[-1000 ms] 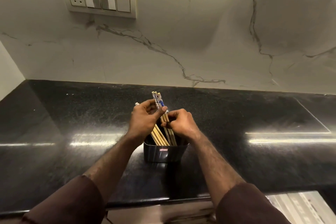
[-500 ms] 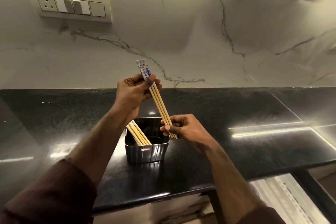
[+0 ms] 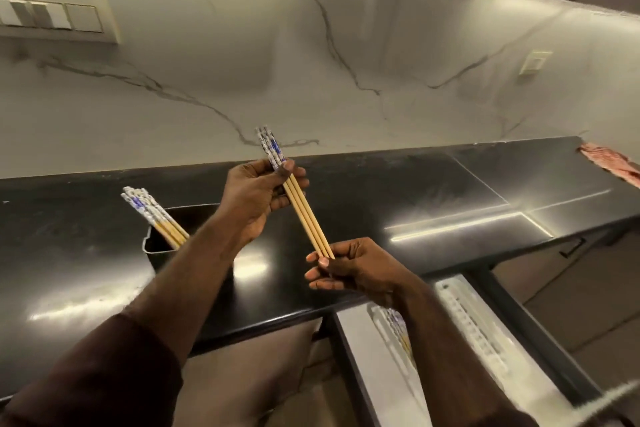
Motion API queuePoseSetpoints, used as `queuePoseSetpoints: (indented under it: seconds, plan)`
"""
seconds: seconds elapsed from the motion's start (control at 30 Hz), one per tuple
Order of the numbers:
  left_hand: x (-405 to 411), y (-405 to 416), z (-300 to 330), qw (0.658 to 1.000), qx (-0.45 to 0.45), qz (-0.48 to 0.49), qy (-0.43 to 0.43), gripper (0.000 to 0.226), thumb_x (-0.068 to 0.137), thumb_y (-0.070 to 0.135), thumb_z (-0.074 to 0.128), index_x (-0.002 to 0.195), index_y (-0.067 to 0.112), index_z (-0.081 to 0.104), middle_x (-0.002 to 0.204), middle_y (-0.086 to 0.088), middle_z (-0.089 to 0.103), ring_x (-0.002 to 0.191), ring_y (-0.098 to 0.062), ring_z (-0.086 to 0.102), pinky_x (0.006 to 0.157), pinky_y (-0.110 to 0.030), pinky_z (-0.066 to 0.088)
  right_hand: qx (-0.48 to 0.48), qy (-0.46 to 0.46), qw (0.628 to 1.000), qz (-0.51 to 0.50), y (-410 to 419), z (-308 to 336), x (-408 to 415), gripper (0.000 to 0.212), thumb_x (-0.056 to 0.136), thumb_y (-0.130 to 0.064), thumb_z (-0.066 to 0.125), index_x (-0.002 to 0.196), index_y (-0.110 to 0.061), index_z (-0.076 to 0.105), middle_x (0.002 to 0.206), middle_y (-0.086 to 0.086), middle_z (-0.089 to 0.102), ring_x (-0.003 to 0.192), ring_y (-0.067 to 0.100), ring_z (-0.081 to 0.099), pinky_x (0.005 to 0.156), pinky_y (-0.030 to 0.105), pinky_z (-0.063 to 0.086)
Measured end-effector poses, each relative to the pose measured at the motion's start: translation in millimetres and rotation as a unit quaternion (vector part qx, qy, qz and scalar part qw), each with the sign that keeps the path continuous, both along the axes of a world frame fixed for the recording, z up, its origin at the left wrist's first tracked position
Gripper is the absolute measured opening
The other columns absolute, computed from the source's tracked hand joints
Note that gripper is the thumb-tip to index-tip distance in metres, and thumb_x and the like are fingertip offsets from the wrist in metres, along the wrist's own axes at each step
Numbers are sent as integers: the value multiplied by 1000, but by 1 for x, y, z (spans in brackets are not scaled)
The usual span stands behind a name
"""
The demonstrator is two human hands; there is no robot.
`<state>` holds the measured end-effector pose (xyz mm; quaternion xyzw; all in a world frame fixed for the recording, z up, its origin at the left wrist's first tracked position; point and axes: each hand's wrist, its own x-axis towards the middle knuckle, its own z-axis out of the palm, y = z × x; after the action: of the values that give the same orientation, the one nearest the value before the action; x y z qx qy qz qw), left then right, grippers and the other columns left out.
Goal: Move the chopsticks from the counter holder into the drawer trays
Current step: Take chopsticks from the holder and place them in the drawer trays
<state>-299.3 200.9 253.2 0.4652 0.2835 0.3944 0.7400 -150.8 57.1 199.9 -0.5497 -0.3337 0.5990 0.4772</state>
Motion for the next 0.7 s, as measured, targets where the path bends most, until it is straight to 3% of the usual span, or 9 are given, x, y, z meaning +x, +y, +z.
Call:
queuePoseSetpoints:
  seconds: [0.2, 0.33, 0.57, 0.7]
  plan:
    - [68, -114, -14, 999, -5, -29, 32, 17, 88, 6, 64, 105, 1, 66, 100, -19, 72, 92, -29, 72, 80, -40, 60, -8, 6, 999, -34, -104, -7, 53, 22, 94, 2, 57, 113, 9, 65, 93, 21, 73, 84, 24, 75, 76, 25, 61]
    - [115, -181, -33, 997, -21, -47, 64, 22, 89, 6, 63, 110, -1, 64, 101, -19, 72, 91, -28, 73, 77, -38, 61, -31, -16, 999, -39, -168, -10, 90, 23, 94, 0, 58, 115, 3, 67, 103, 22, 73, 93, 27, 74, 81, 30, 61]
    - [166, -231, -62, 991, -32, -68, 109, 22, 91, 7, 62, 111, 0, 64, 98, -17, 74, 89, -28, 74, 79, -42, 60, -71, -67, 992, -74, -232, -24, 137, 20, 96, 1, 56, 111, 2, 68, 100, 20, 73, 86, 25, 73, 83, 38, 61]
    - [187, -242, -81, 988, -50, -84, 121, 18, 91, 7, 61, 108, 1, 65, 97, -17, 74, 86, -26, 74, 75, -37, 61, -113, -71, 986, -102, -243, -42, 148, 22, 94, 1, 60, 113, 4, 68, 100, 21, 74, 86, 26, 73, 82, 39, 62]
